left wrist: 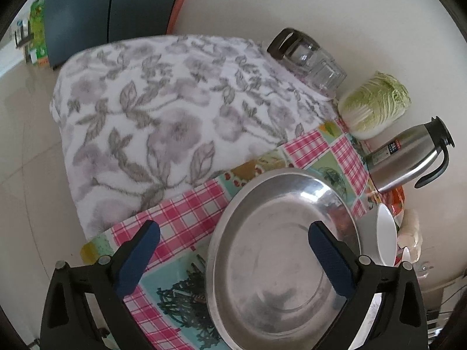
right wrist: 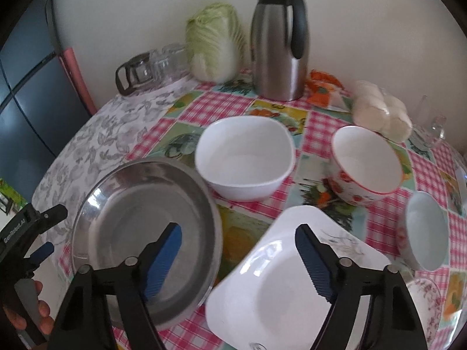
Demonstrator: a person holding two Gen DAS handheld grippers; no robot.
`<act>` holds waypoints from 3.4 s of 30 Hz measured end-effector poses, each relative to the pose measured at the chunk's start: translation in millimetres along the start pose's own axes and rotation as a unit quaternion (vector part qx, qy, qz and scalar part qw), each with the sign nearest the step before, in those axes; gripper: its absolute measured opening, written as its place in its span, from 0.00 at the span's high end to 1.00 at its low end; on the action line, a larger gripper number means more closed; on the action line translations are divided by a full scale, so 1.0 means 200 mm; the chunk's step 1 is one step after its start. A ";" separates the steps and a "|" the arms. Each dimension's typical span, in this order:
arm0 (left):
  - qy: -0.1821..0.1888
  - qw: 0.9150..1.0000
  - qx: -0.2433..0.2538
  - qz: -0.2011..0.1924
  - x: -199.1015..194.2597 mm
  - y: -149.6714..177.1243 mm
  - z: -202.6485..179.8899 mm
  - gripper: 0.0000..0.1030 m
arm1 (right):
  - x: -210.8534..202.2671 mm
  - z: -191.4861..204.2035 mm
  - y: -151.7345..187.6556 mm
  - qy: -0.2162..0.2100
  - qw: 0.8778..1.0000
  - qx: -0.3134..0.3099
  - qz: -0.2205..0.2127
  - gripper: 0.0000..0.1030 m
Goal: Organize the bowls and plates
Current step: 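Move both grippers to the steel basin rim and close on it, then lift the steel basin off the table with both grippers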
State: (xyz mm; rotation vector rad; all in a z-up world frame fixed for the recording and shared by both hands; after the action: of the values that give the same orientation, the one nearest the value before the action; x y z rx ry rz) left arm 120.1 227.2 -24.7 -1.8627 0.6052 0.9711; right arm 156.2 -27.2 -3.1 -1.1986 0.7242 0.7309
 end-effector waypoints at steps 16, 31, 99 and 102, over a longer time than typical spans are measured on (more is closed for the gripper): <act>0.045 0.997 0.007 0.062 0.18 0.03 0.02 0.43 | 0.31 0.10 0.06 0.023 0.998 0.002 0.050 0.38; 0.044 0.997 0.024 0.055 0.24 0.01 0.02 0.72 | 0.38 0.07 0.10 0.013 0.996 0.030 0.078 0.75; 0.176 0.972 0.158 0.003 -0.24 0.02 -0.61 0.76 | -0.49 -0.48 0.27 -0.068 0.978 0.133 -0.147 0.79; 0.188 0.967 0.171 0.006 -0.24 0.05 -0.69 0.76 | -0.51 -0.57 0.28 -0.067 0.975 0.152 -0.151 0.79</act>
State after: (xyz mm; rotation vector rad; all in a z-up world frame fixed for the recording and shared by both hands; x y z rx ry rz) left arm 136.0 101.0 46.4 -1.7367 0.9487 0.4783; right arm 40.6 -137.8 26.5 -0.9420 0.5055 0.4248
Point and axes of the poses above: each gripper's, at about its wrist camera, not at the fingertips, and x roughly the way its jaws point, z to its left, y to its underside, the point moved 3 cm from there along x, roughly the way its jaws point, and after that the axes turned 15 degrees about x, right-handed, at the moved point
